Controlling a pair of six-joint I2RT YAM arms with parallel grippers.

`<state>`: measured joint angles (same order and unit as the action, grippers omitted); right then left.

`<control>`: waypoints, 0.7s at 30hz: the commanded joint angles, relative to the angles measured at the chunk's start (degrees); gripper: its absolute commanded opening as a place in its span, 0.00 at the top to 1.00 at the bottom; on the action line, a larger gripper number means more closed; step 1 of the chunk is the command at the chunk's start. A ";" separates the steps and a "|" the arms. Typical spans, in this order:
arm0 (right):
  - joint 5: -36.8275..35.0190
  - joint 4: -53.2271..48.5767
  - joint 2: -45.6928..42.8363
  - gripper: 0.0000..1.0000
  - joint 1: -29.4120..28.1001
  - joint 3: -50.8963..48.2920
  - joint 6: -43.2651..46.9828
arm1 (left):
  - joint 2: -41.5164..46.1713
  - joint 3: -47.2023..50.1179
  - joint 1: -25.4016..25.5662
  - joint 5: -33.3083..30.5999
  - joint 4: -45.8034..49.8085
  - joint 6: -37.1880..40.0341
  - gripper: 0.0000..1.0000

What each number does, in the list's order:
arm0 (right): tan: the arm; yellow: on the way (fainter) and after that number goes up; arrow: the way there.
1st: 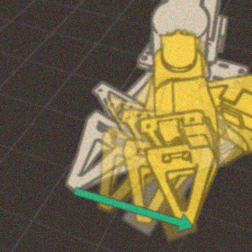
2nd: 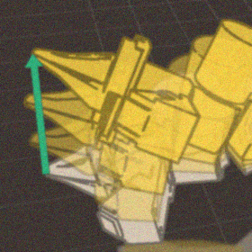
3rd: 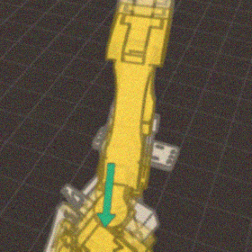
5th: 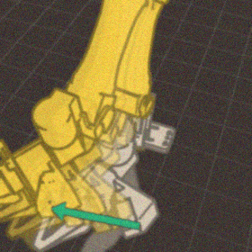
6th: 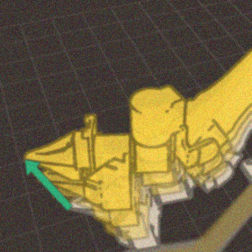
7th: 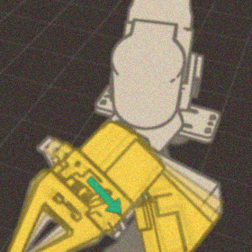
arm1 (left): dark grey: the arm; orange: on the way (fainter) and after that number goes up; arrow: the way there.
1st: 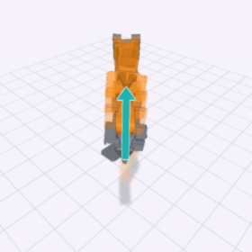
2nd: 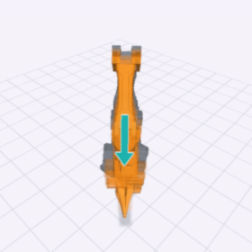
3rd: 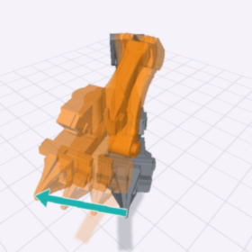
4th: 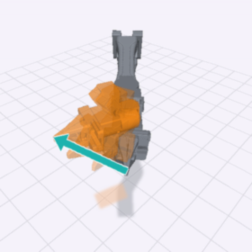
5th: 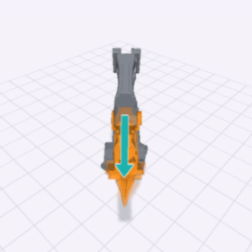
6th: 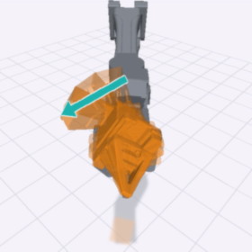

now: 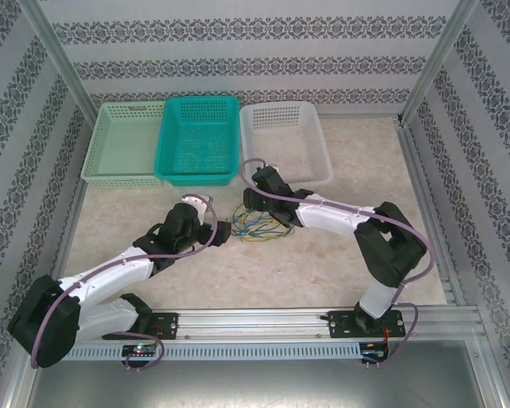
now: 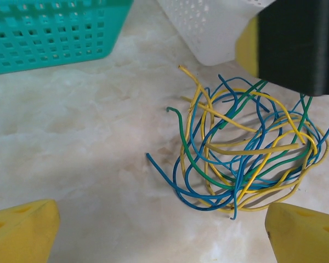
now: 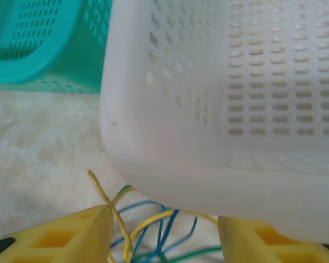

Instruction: Untangle the cables

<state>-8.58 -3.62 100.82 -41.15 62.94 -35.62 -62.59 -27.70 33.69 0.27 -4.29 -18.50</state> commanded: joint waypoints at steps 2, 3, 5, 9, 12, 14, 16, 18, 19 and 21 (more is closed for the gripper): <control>-3.55 -1.62 2.49 0.70 -0.71 2.55 -2.06 | 4.32 2.37 0.50 -2.85 1.77 -1.81 0.03; -3.55 -1.66 2.62 0.76 -0.71 2.54 -2.24 | 5.36 2.72 0.50 -3.39 2.22 -2.03 0.02; -3.90 -2.48 2.02 0.87 -0.95 2.15 -2.94 | 7.90 3.87 0.54 -5.07 3.47 -2.81 0.02; -4.87 -2.54 -1.98 0.99 -1.87 -1.13 -3.87 | 12.34 6.39 0.50 -6.91 4.37 -4.71 0.01; -4.80 -2.00 -5.80 1.00 -2.38 -3.37 -4.38 | 14.62 7.22 0.50 -7.33 5.05 -5.59 0.01; -4.81 -1.93 -8.85 1.00 -2.90 -4.17 -4.28 | 14.82 6.65 0.50 -7.02 5.35 -5.35 0.01; -4.78 -2.14 -12.07 1.00 -3.75 -4.09 -2.87 | 13.75 5.44 0.50 -5.85 5.27 -4.60 0.02; -4.91 -3.52 -15.01 1.00 -4.59 -2.86 -0.53 | 11.93 3.44 0.58 -4.00 4.88 -3.67 0.03; -4.24 -4.25 -16.33 1.00 -4.93 -2.06 1.13 | 10.89 2.35 0.65 -2.89 4.38 -3.17 0.03; -1.45 -5.68 -18.52 1.00 -5.11 -0.32 4.37 | 9.12 0.11 0.84 -0.84 3.41 -1.89 0.04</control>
<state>-11.57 -7.18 85.36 -45.63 59.68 -36.07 -52.16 -23.86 33.71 -3.60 -0.19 -22.28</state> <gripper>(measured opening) 0.074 0.965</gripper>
